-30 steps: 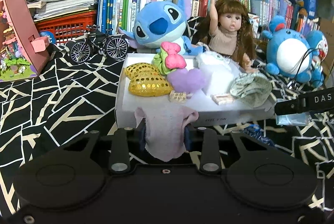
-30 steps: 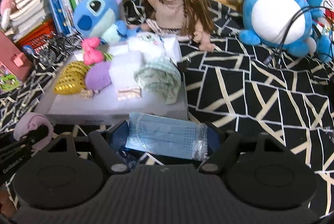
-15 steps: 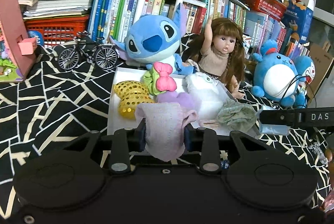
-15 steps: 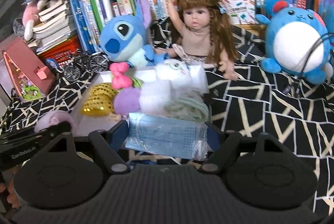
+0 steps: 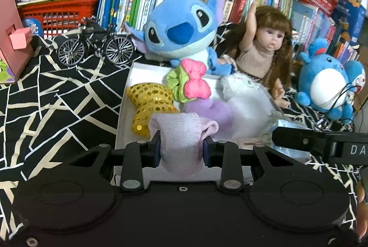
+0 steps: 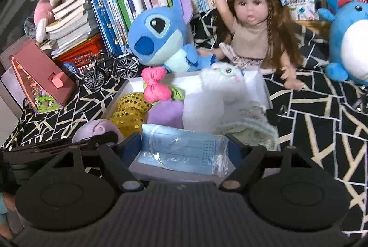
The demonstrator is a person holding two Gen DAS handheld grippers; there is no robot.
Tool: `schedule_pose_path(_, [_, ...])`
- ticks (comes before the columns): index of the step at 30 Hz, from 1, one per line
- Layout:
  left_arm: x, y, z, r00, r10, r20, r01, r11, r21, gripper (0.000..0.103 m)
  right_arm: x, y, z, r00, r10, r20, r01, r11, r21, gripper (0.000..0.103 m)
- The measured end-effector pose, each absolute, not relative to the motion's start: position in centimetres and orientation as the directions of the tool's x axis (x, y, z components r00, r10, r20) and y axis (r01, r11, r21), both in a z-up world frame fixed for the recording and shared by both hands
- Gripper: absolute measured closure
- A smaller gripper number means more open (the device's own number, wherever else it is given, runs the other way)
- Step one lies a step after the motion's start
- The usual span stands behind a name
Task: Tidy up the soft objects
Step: 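Carry the pink sock and mask packet over the white box with both tools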
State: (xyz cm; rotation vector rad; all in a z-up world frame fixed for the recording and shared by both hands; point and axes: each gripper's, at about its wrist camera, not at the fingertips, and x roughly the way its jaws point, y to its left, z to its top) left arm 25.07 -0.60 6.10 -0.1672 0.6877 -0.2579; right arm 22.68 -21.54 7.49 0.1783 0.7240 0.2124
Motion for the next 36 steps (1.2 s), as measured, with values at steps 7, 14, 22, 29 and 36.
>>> schedule_pose_path(7, [26.7, -1.1, 4.5, 0.737, -0.262, -0.623, 0.154, 0.963, -0.222, 0.071, 24.4, -21.0, 5.7, 0.717, 0.252, -0.65, -0.125, 0.964, 0.237, 0.024])
schedule_pose_path(14, [27.5, -1.4, 3.3, 0.742, -0.231, -0.629, 0.141, 0.972, -0.19, 0.071, 25.5, -20.6, 4.5, 0.708, 0.234, -0.666, -0.119, 0.969, 0.215, 0.024])
schedule_pose_path(22, [28.4, -1.3, 2.9, 0.756, -0.211, -0.62, 0.126, 0.976, -0.179, 0.071, 26.5, -20.3, 3.8, 0.715, 0.221, -0.664, -0.109, 0.972, 0.206, 0.024])
schedule_pose_path(29, [28.9, -1.3, 2.5, 0.764, -0.199, -0.614, 0.114, 0.978, -0.176, 0.069, 27.2, -20.3, 3.6, 0.725, 0.218, -0.654, -0.103, 0.972, 0.21, 0.024])
schedule_pose_path(36, [29.2, -1.2, 2.2, 0.765, -0.193, -0.614, 0.109, 0.979, -0.173, 0.066, 27.6, -20.5, 3.0, 0.721, 0.212, -0.659, -0.087, 0.972, 0.218, 0.024])
